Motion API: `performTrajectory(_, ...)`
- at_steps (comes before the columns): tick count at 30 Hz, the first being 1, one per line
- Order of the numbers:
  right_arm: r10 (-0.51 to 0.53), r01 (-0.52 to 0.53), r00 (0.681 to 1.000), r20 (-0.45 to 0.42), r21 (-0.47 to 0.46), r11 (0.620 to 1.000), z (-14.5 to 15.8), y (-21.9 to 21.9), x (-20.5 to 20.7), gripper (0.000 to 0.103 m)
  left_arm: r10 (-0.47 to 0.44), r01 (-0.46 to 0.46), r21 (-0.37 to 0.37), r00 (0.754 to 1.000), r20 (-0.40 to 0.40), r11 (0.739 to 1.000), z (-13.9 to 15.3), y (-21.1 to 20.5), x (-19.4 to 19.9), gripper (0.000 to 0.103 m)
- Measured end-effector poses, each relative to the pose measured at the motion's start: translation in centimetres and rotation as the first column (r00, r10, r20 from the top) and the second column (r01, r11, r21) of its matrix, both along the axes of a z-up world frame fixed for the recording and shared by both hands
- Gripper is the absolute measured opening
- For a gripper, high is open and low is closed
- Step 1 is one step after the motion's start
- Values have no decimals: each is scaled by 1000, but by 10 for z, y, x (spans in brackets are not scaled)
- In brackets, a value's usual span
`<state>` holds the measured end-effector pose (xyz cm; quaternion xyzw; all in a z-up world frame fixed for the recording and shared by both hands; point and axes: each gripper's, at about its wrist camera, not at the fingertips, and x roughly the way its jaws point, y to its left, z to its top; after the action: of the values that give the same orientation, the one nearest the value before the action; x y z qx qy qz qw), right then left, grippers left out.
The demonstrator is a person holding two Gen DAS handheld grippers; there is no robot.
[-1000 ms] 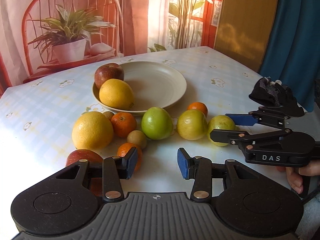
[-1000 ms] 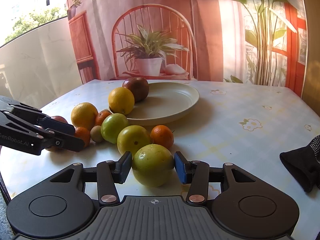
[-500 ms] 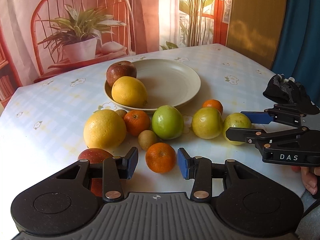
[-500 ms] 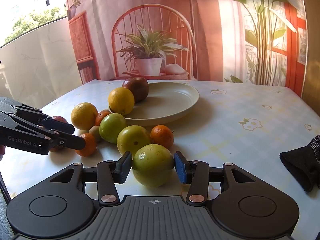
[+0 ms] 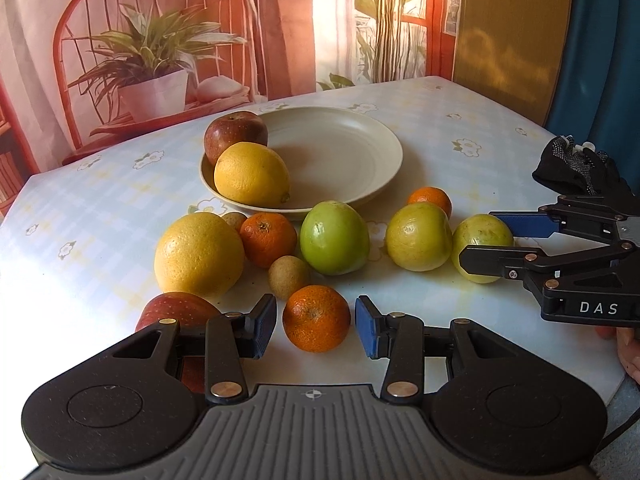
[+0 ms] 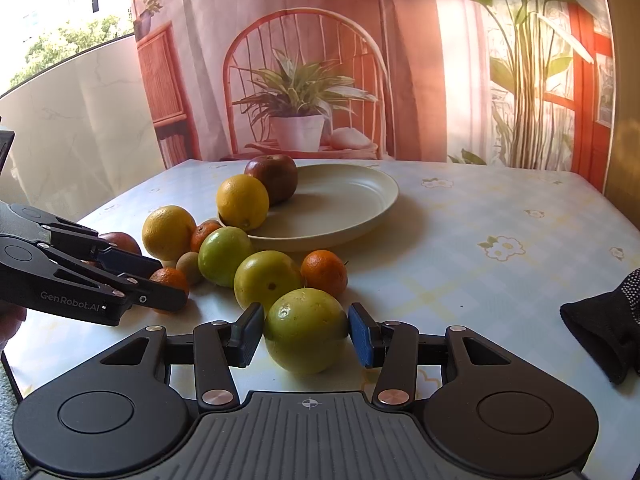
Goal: Organize fruits
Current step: 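Close the left gripper on the tangerine while the right gripper holds the green grapefruit, then carry the tangerine and green grapefruit onto the plate while opening both grippers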
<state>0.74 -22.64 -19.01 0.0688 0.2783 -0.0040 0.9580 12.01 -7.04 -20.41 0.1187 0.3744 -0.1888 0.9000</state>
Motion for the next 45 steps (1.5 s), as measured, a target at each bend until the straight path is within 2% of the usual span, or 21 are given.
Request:
performTrajectory(2, -1, 1, 1000, 0, 2, 1000, 0, 0, 0, 43, -7, 7, -2, 1000, -1, 1000, -1, 0, -2, 39)
performTrajectory(14, 1, 0, 1000, -13, 2, 1000, -1, 0, 2, 44, 10, -9, -29, 999, 43, 1000, 4, 9, -12, 38)
performTrajectory(20, 18, -19, 999, -32, -32, 999, -2, 4, 4, 45, 9, -7, -34, 998, 63, 999, 6, 7, -17, 38)
performTrajectory(35, 15, -15, 999, -30, -12, 1000, -2, 3, 4, 43, -9, 12, -36, 997, 78, 999, 4, 6, -21, 38)
performTrajectory(45, 21, -21, 1000, 5, 9, 1000, 10, -8, 0, 43, -41, 46, -28, 986, 160, 999, 28, 5, -19, 38)
